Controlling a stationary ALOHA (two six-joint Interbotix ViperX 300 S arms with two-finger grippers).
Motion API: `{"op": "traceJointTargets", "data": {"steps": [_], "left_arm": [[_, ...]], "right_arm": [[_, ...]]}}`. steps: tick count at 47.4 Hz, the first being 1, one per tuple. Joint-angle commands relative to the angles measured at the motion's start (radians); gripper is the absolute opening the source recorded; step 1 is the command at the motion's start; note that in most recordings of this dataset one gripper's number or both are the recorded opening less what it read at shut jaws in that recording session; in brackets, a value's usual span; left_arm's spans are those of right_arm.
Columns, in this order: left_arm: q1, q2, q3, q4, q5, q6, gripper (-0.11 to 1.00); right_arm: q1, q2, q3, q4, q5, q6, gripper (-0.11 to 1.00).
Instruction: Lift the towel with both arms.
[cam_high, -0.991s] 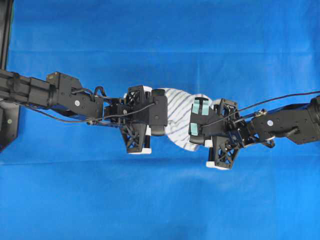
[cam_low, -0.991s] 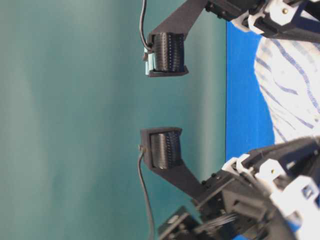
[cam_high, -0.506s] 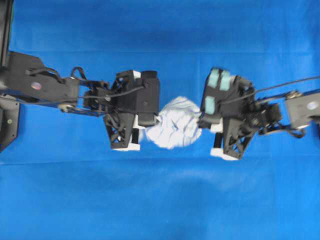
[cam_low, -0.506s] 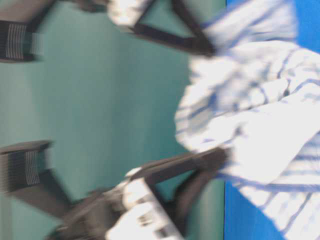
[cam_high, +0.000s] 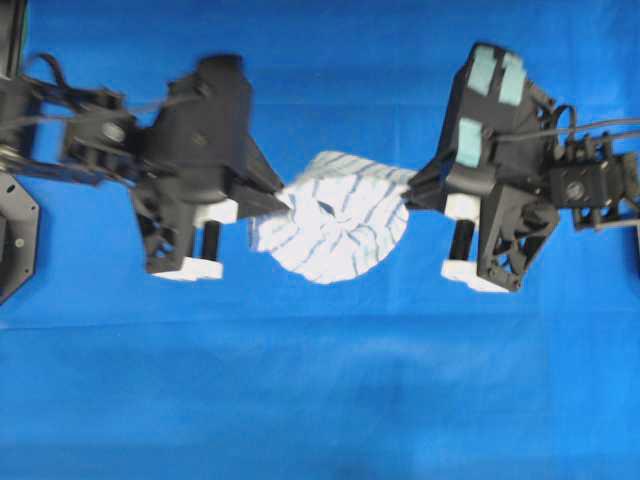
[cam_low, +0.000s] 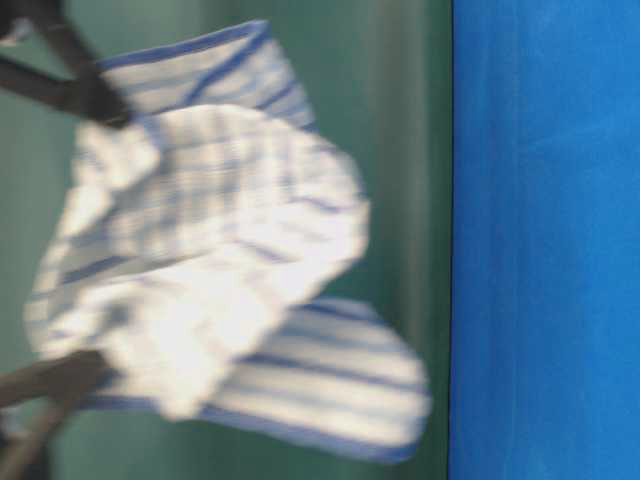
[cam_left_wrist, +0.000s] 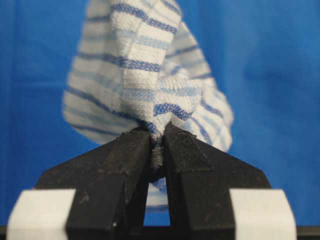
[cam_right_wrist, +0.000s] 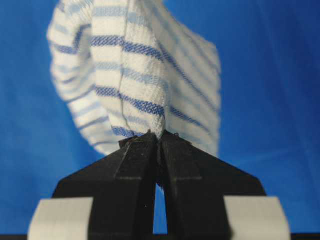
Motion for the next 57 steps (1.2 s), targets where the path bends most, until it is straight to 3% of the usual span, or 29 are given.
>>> {"op": "traceJointTargets", "data": {"steps": [1,16,39,42,49,54,57], "left_arm": [[0.003,-0.037,-0.063,0.003,0.026,0.000,0.05],[0.003,-0.080,-0.149,0.006,0.118,0.003,0.05],[0.006,-0.094,-0.137,0.008,0.106,0.005,0.06],[0.011,-0.101,-0.126,0.006,0.101,0.005,0.16],[0.014,-0.117,-0.109,0.006,0.087,0.005,0.59],[0.012,-0.133,-0.098,0.006,0.077,0.005,0.85],[0.012,-0.141,-0.092,0.008,0.067,0.005,0.84]], "right_arm": [[0.003,-0.021,-0.080,-0.006,0.021,-0.005,0.03],[0.003,-0.021,-0.224,-0.011,0.095,-0.037,0.03],[0.003,-0.018,-0.221,-0.011,0.092,-0.103,0.03],[0.005,-0.018,-0.218,-0.011,0.089,-0.114,0.03],[0.003,-0.018,-0.213,-0.011,0.083,-0.123,0.07],[0.003,-0.017,-0.213,-0.015,0.086,-0.123,0.40],[0.003,-0.017,-0.210,-0.028,0.087,-0.118,0.59]]}}
